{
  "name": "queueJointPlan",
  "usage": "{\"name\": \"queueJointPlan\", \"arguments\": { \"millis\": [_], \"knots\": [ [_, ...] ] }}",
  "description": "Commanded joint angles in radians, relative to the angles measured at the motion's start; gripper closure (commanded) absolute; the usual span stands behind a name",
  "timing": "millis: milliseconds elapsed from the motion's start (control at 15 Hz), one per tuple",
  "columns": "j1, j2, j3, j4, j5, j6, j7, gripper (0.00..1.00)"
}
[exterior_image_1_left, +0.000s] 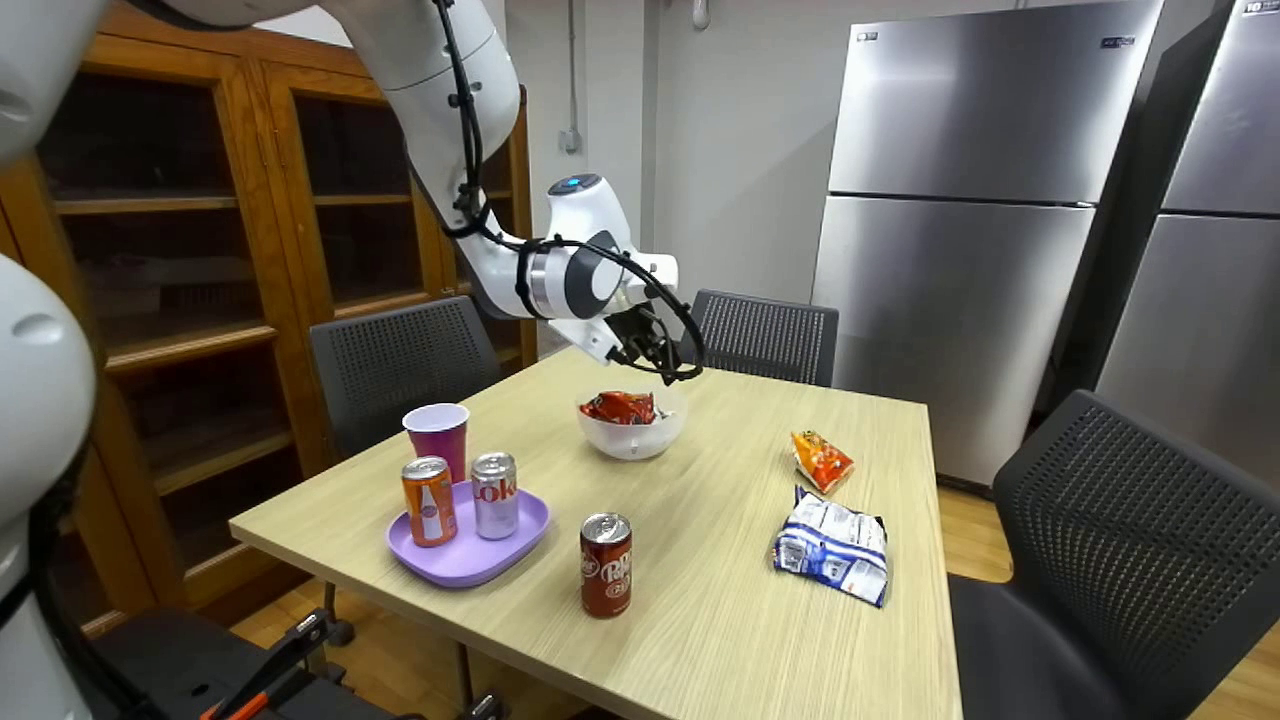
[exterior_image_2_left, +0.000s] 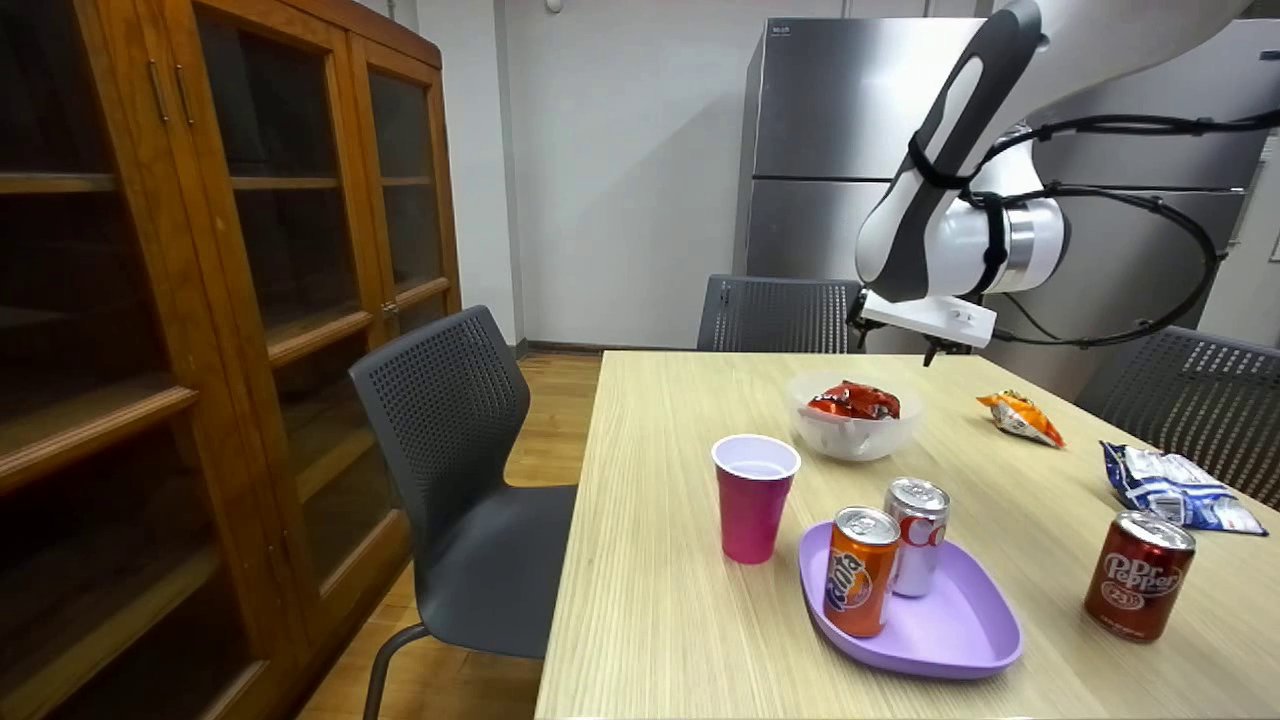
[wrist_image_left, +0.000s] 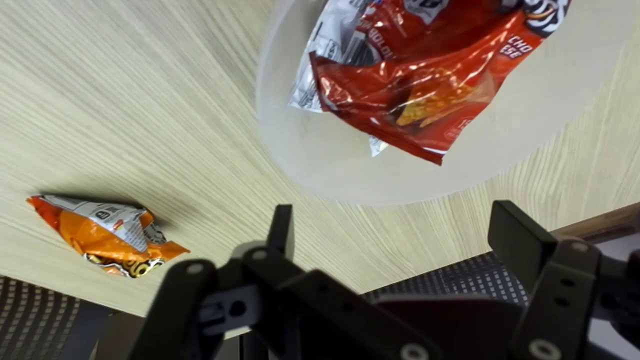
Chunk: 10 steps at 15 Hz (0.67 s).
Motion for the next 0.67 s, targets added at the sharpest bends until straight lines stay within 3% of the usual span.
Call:
{"name": "queueJointPlan", "arguments": {
  "millis": [0, 600],
  "knots": [
    [-0.032, -0.016, -0.009, 0.000, -0.015, -0.008, -0.052, 0.00],
    [-0.103, 0.005, -0.042, 0.031, -0.011, -0.016, -0.090, 0.00]
  ]
}}
